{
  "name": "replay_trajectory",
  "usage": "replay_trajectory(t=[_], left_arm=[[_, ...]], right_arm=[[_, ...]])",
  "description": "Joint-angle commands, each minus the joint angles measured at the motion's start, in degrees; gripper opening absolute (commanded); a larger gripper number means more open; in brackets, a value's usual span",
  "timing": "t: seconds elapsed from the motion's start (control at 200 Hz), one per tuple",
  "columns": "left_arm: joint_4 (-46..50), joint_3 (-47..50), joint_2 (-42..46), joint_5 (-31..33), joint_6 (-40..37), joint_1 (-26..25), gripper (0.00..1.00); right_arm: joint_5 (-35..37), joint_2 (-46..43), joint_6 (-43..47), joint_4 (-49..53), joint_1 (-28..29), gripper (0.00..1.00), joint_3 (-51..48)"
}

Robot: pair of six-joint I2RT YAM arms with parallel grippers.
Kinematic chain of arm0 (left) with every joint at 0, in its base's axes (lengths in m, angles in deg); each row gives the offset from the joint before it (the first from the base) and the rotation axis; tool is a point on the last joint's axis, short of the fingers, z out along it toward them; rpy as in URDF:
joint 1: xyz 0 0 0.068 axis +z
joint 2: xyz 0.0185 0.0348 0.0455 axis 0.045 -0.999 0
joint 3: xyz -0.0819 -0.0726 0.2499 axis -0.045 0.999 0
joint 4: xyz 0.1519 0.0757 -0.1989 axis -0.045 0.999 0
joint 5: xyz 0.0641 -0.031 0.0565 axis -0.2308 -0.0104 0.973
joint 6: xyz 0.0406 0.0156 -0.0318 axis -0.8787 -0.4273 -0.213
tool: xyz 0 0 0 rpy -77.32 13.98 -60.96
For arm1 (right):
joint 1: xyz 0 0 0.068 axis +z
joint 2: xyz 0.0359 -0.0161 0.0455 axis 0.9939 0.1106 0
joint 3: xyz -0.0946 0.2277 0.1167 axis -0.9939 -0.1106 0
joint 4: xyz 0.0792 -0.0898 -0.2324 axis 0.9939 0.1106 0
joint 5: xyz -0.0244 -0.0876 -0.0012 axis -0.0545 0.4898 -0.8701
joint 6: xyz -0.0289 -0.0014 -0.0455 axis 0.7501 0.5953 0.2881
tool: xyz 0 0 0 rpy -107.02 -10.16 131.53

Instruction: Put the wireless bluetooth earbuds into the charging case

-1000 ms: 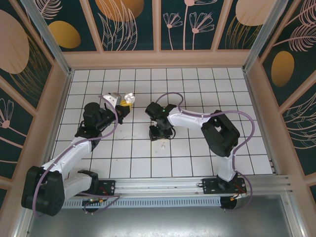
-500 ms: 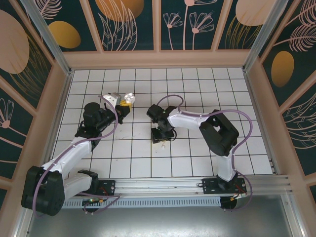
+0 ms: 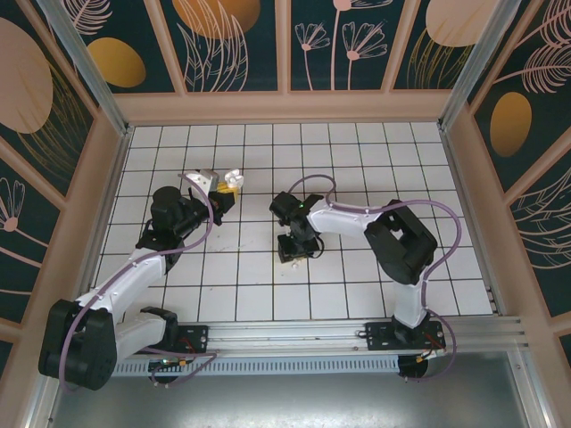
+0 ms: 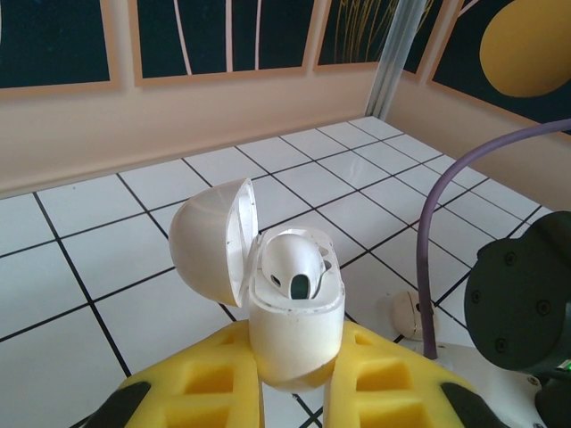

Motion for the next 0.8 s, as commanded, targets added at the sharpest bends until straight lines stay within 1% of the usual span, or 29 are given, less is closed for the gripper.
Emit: replay_trajectory(t=[0.0,0.215,0.405,0.581,0.796], left_arm=[[-2.88,0.70,0.79,0.41,1.00,-0.12,0.09],[-3.18,1.07,0.89,0.29,1.25,-0.05,0.09],[-3.43,1.39,0.96,0.18,1.42,-0.09,0.09],[-3.60,1.36,0.97,0.07,1.49,-0.11,0.09],[-3.26,1.37,1.20,0.30,1.34,-0.09,0.09]], right_arm=[[-0.32,-2.26,-0.90,4.51,0.10,0.38,-2.18],[-2.65,-3.55,-2.46,3.61,1.55,0.37,-3.28],[-3.55,-4.83,-3.55,4.87,2.51,0.36,-2.71],[1.41,-5.36,-4.61,9.92,2.00,0.37,1.94],[4.91,-2.16,-6.95,15.32,1.77,0.34,7.27]])
